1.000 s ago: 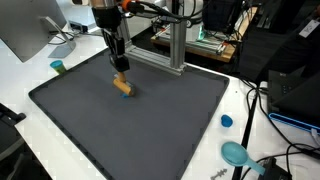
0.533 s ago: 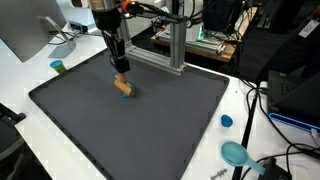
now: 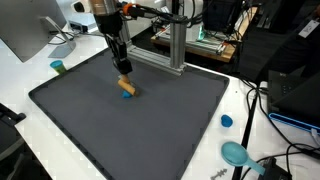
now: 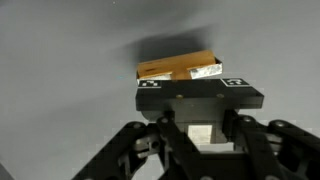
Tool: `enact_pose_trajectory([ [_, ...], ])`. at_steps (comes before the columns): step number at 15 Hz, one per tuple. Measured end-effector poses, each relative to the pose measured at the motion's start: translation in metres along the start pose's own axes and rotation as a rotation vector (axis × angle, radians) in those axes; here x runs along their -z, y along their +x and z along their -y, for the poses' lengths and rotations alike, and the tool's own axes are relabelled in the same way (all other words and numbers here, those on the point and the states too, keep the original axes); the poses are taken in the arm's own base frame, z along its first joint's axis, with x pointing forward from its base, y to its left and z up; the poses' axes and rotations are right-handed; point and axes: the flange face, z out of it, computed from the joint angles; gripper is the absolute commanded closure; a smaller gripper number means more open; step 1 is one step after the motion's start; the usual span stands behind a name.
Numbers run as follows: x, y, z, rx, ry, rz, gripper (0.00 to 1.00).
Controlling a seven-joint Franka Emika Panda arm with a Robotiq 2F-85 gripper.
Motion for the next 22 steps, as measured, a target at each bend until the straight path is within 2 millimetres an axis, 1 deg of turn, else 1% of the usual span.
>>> enact_pose_trajectory([
  [7,0.001,0.0,0.009,0.023,0.001,-0.007,0.78],
  [12,0.002,0.006,0.011,0.02,0.008,-0.012,0.78],
  [14,0.005,0.01,0.008,-0.002,0.032,-0.014,0.78],
  [17,0.008,0.022,-0.005,-0.051,0.08,-0.015,0.78],
  [20,0.002,0.031,-0.016,-0.088,0.097,0.002,0.78],
  [22,0.0,0.032,-0.018,-0.092,0.094,0.027,0.78],
])
